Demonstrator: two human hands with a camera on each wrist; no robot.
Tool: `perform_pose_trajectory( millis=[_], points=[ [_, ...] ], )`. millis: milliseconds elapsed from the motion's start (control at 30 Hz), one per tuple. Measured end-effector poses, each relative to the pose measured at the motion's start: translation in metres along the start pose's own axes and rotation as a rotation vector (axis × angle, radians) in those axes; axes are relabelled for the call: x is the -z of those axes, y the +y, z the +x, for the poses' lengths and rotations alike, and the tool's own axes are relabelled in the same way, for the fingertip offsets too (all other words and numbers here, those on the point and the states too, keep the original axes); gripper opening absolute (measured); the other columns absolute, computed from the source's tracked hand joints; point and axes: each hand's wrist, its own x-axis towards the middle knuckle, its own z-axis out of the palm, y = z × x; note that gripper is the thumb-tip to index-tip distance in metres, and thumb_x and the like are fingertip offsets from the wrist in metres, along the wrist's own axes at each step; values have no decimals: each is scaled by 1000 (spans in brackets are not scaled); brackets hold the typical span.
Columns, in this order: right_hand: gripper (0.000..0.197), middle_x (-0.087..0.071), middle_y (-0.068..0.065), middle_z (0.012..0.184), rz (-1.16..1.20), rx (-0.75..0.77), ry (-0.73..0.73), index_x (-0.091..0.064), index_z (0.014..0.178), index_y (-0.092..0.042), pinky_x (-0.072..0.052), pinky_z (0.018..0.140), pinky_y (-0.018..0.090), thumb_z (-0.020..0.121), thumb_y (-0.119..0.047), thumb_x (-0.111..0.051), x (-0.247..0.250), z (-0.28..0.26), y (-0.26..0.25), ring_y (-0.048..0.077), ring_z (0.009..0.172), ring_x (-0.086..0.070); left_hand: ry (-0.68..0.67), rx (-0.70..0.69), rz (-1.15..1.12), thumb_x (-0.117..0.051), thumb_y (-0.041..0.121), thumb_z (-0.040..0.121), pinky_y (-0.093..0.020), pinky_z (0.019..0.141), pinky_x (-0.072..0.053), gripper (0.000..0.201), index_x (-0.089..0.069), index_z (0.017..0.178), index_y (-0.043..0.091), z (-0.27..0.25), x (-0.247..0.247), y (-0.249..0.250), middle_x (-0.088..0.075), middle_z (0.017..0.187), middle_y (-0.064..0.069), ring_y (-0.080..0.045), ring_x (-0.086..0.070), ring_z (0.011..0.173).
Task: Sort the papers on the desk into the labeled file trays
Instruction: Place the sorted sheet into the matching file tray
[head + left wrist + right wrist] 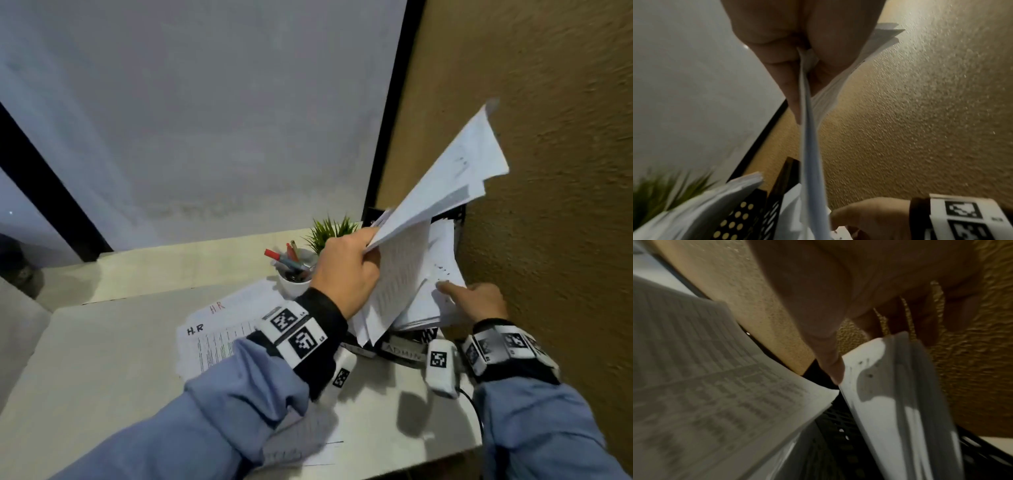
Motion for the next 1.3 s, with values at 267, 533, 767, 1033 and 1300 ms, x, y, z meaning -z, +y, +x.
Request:
perform_pose_trajectory(
  millis=[267,533,767,1033,1300],
  points=[
    [30,-62,27,112,139,329,41,-60,110,10,-41,80,35,84,-4,-62,-1,-6,-6,36,104,-58,-111,62,126,-43,1,83,-44,82,-52,43,-52,123,15,25,-80,-1,-67,104,-18,-38,-61,97],
    [40,-42,20,143,261,248,-96,-40,135,6,-29,110,22,96,0,-39,21,-9,-22,30,132,-41,-193,270,131,-41,-2,86,-43,83,-50,39,-49,122,10,22,-131,-34,-63,105,-22,-40,-59,96],
    [12,-63,16,83,329,603,54,-58,86,-3,-42,63,26,78,5,-53,27,-9,-32,21,78,-57,-163,339,-66,-39,-5,85,-40,91,-49,55,-47,134,19,21,-154,-47,-62,112,-20,-37,-58,101],
    [12,-65,13,83,173,640,94,-62,91,-3,-42,62,31,80,-5,-56,17,-4,-19,32,78,-58,-269,204,302,-47,17,91,-43,78,-51,21,-57,108,10,19,-156,-44,-66,104,-16,-38,-61,95],
    [5,-52,12,72,-40,516,96,-48,81,-6,-30,55,34,79,-2,-49,2,-8,-15,27,66,-46,-514,377,316,-51,8,88,-41,81,-50,23,-61,106,-2,9,-162,-64,-64,106,-25,-42,-61,100]
  ],
)
